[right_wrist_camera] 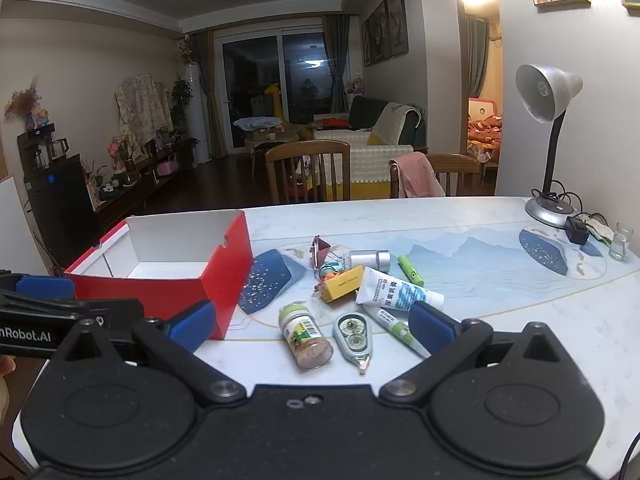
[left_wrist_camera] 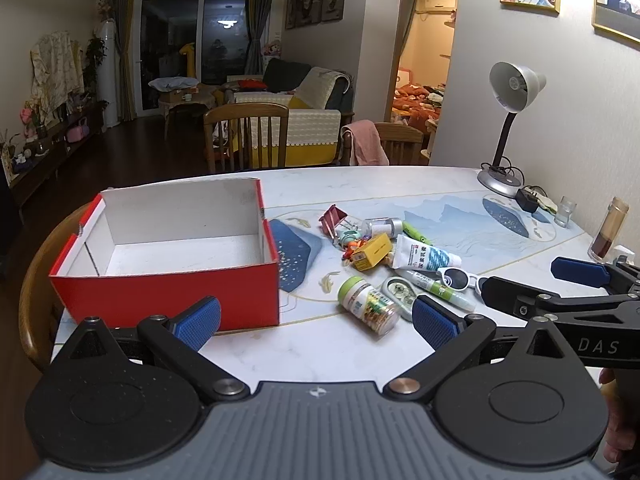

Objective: Organize rigid objects
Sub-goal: 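Reach the right gripper to the white ointment tube while the left gripper approaches the green-capped bottle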

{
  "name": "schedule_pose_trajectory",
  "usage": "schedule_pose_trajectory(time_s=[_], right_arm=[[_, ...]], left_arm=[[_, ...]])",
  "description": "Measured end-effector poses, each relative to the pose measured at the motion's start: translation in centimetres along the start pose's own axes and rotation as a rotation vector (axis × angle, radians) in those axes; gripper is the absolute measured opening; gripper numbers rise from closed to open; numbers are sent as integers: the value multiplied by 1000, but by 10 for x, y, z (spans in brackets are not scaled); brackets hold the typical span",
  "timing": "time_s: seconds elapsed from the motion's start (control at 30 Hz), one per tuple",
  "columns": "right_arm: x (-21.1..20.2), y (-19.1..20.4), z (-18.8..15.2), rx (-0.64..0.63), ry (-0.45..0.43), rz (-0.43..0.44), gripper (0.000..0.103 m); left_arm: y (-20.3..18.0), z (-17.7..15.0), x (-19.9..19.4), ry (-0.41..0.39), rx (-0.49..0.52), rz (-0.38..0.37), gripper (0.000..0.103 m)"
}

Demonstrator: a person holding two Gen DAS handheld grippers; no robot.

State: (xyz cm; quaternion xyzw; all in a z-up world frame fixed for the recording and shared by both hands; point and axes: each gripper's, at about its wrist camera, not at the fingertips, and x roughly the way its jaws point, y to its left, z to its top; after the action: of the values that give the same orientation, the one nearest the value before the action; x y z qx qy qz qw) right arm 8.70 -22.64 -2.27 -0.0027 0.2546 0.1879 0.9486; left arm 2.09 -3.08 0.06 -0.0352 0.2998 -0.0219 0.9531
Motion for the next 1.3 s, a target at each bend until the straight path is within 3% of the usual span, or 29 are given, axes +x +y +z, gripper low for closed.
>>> schedule_pose_trajectory(time_s=[0.43,0.83,1.1,1.3], right_arm=[[32,-59,12,-17,33,48,102],[96,-124,12,-65,142,88,99],[156,-147,21,-185,237,153,90],[196,-142,23,-323,285,196,83]], left_arm=[[-38,13,44,53,-24,10,103],[-72,15,121,166,-57,36,103],[-79,12,174,242,-80,92,103],[-80,6,208,300,-83,132,103]])
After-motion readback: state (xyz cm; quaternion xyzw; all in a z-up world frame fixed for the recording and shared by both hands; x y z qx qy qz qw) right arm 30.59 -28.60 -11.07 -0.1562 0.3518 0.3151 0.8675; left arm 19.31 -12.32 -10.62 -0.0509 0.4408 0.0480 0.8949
